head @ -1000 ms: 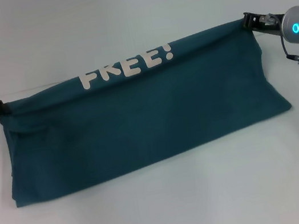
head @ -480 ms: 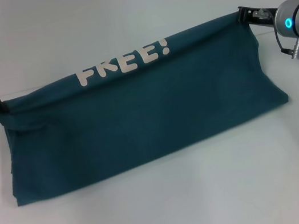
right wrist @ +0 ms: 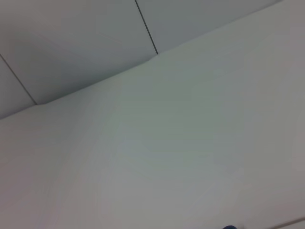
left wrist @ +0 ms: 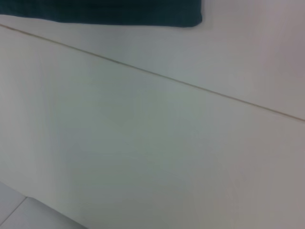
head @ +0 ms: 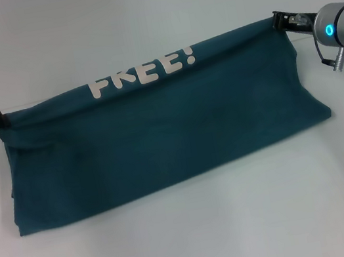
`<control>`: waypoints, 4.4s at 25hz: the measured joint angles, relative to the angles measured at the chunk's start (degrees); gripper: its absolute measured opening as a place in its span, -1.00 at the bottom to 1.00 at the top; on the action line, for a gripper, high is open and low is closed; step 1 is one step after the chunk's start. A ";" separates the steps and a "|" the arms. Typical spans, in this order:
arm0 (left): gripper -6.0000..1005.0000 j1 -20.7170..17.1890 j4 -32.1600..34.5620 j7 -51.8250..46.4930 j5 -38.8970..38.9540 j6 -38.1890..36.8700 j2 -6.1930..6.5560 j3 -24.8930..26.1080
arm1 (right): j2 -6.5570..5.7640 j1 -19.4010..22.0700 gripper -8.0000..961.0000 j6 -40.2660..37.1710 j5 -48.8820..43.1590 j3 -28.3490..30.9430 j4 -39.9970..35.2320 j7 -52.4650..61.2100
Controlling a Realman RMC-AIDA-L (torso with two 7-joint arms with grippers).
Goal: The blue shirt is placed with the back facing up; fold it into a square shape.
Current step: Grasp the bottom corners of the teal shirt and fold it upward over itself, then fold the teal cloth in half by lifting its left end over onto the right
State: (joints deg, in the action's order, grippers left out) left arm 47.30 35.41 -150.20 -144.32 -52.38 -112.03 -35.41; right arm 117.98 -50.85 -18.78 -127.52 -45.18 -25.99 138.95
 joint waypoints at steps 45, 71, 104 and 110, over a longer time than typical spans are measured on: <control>0.41 -11.70 9.35 1.33 19.73 -13.34 -1.42 0.62 | -6.60 10.66 0.52 -49.80 12.66 3.46 -9.43 -9.94; 0.40 -20.23 8.09 8.96 32.09 -18.00 -3.74 3.07 | -6.79 25.37 0.52 -65.79 19.69 14.02 -8.90 -20.86; 0.40 -20.28 7.85 7.63 25.05 -29.91 -0.79 1.80 | -8.82 23.16 0.52 -70.36 19.68 12.59 -9.52 -20.04; 0.40 -20.52 7.52 0.86 23.92 -27.64 -1.13 2.11 | -8.94 22.65 0.52 -70.28 19.16 11.73 -9.58 -19.62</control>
State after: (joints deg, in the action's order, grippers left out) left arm 26.77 42.93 -149.34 -120.40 -80.02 -113.16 -33.30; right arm 109.04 -28.20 -89.06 -108.36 -33.44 -35.57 119.33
